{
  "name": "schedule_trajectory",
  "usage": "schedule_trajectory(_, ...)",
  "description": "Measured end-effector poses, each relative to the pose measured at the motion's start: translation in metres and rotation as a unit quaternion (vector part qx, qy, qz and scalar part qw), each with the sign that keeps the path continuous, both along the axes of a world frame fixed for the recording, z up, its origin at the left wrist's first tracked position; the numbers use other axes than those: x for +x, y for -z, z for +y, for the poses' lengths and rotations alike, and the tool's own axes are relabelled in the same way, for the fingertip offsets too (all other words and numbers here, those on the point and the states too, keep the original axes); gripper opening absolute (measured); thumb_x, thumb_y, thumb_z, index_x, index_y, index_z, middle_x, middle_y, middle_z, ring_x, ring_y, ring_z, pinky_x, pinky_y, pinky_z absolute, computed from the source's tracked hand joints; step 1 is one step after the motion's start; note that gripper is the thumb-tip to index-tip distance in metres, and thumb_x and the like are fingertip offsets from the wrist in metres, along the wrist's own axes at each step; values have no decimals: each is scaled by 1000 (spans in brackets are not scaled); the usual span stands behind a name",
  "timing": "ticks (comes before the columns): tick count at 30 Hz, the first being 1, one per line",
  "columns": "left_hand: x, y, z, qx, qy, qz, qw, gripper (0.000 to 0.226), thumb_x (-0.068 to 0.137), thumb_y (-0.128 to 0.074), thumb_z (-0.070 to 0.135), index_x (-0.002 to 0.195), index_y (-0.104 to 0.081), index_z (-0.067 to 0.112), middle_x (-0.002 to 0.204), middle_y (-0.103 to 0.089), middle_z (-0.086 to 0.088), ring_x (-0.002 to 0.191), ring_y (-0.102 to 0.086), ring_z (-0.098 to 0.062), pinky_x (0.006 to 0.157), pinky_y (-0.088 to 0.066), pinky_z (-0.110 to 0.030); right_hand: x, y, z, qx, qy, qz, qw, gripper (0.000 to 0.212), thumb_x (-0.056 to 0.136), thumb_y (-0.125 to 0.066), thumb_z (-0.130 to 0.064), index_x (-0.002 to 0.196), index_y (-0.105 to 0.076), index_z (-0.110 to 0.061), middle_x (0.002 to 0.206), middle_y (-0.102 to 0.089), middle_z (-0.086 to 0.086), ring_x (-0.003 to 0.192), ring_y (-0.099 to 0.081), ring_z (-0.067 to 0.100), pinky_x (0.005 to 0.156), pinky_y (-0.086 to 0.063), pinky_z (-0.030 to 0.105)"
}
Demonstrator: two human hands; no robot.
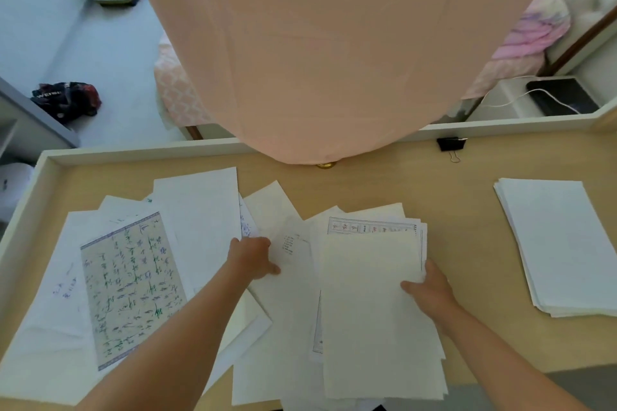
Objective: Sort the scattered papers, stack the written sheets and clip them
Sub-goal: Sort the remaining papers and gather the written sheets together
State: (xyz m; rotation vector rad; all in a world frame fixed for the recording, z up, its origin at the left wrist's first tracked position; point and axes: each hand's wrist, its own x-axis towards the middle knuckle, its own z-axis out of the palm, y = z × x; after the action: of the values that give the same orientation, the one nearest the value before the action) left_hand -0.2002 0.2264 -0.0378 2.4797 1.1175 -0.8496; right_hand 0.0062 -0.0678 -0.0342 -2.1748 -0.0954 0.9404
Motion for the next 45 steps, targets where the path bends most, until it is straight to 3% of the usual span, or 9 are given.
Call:
schedule_trajectory(5,-5,-17,10,-51,9,-21,998,18,84,-71,22,81,-54,16,87,-56,-1,88,-56,-23,73,-39,-27,26,-19,-2,35,-122,-6,992,44,82,-62,11,115,-64,-19,106,-73,-3,95,-70,14,82,-56,33)
schedule_trajectory(12,5,-58,9,-161,-177,-286,928,15,83,-77,32,87,-65,25,86,-68,6,77,-65,-14,66,-49,-25,35,-35,39,33,-317,-82,944,16,83,-66,-1,90,-69,-15,92,-73,-1,89,-69,21,82,-55,36)
schedule_trajectory(17,18,-70,-9,-224,-228,-327,889,28,72,-87,31,81,-67,13,72,-71,9,65,-66,-17,65,-54,-29,16,-45,78,97,-391,-137,905,30,88,-69,-7,109,-66,-28,123,-59,-18,111,-53,0,89,-33,-2)
schedule_trajectory(20,22,-72,-23,-306,-275,-366,835,30,79,-83,23,102,-71,9,90,-76,6,81,-72,-13,78,-58,-28,6,-43,93,98,-437,-136,884,36,88,-67,-8,82,-49,-38,132,-54,-17,117,-51,3,95,-36,10)
schedule_trajectory(22,23,-72,-30,-310,-302,-386,815,22,85,-77,17,100,-66,5,84,-72,5,74,-67,-9,69,-54,-18,2,-40,100,99,-450,-140,877,38,88,-66,-7,77,-46,-37,130,-57,-13,118,-53,7,100,-40,21)
schedule_trajectory(30,23,-76,-33,-236,-460,-414,749,38,70,-89,27,101,-66,23,92,-72,10,84,-69,-11,59,-54,-20,-12,-31,104,180,-422,-234,857,27,82,-71,-1,79,-61,-25,114,-61,-14,110,-53,4,94,-40,15)
schedule_trajectory(34,21,-85,-33,-304,-441,-411,738,31,79,-82,27,104,-71,13,100,-77,-5,85,-74,-20,66,-58,-26,-11,-41,106,155,-404,-151,889,35,85,-70,-6,76,-54,-36,102,-65,-13,98,-60,5,85,-45,16)
schedule_trajectory(41,-1,-87,-16,-287,-409,-351,792,45,95,-53,53,111,-72,16,104,-75,-4,96,-71,-27,88,-55,-41,9,-60,108,102,-345,-27,933,9,87,-68,-10,82,-62,-13,75,-61,-10,66,-57,9,60,-43,24)
schedule_trajectory(45,-32,-71,-3,-348,-521,-364,689,36,101,-50,38,124,-61,13,113,-71,-12,103,-68,-34,91,-55,-52,36,-52,93,101,-136,8,985,20,89,-67,-11,108,-64,-16,100,-70,1,89,-69,21,74,-57,34)
